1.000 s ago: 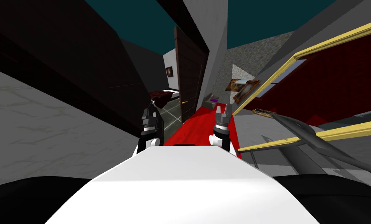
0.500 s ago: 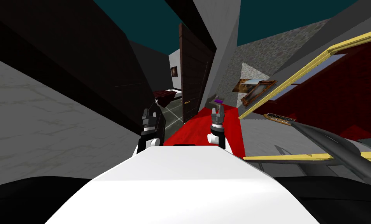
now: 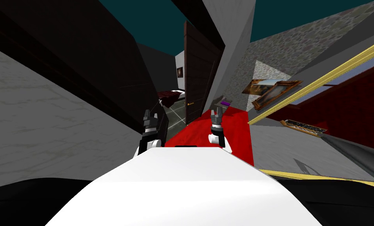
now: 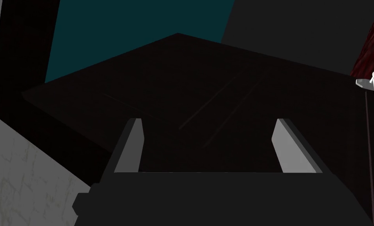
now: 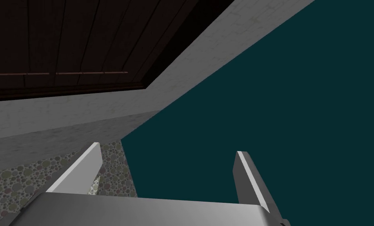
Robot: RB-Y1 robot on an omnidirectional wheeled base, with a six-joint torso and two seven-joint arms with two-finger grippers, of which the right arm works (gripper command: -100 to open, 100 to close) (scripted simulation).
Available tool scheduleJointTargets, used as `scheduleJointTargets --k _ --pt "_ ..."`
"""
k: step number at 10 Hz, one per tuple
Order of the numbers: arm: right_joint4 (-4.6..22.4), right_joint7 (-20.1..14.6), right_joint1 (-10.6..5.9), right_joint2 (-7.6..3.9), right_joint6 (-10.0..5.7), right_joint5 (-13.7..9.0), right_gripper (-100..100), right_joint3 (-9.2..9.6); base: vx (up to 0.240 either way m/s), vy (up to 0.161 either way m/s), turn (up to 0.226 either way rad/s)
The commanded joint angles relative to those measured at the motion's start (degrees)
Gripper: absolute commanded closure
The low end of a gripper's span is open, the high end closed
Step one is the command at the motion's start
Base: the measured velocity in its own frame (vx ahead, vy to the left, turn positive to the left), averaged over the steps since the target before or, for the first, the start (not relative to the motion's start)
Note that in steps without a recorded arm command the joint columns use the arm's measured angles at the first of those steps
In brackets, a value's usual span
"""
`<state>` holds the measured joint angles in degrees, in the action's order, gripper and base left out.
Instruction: Push the door open
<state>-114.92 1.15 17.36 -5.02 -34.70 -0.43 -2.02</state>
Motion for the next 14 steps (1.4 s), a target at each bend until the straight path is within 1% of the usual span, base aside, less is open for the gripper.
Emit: scheduleJointTargets --k 1,2,3,4,6,7,8,11,12,14 --pt "2.8 -0.2 -1.35 -0.43 -0.17 -0.2 -100 0.27 0.038 -0.050 0.114" --pt "4.5 -0.6 -2.28 -0.97 -0.05 -0.5 -100 0.38 0.041 -0.072 0.229" --pt "4.7 -0.6 -2.28 -0.97 -0.05 -0.5 -100 0.38 0.027 -0.058 0.069" --pt "6.6 -1.0 -3.21 -1.51 0.07 -0.9 -100 0.49 0.027 -0.056 0.098" --pt "10.1 -1.8 -5.08 -2.60 0.32 -1.5 -100 0.71 0.044 -0.087 0.214" --pt "10.5 -1.8 -5.08 -2.60 0.32 -1.5 -100 0.71 0.029 -0.089 0.077" --pt "12.5 -2.2 -6.07 -3.16 0.45 -1.8 -100 0.83 0.033 -0.079 0.130" --pt "18.1 -3.4 -9.04 -4.84 0.84 -2.8 -100 1.17 0.041 -0.112 0.217" --pt "18.6 -3.4 -9.04 -4.84 0.84 -2.8 -100 1.17 0.026 -0.083 0.048" --pt "22.2 -4.3 -11.08 -5.96 1.10 -3.5 -100 1.41 0.017 -0.076 0.179"
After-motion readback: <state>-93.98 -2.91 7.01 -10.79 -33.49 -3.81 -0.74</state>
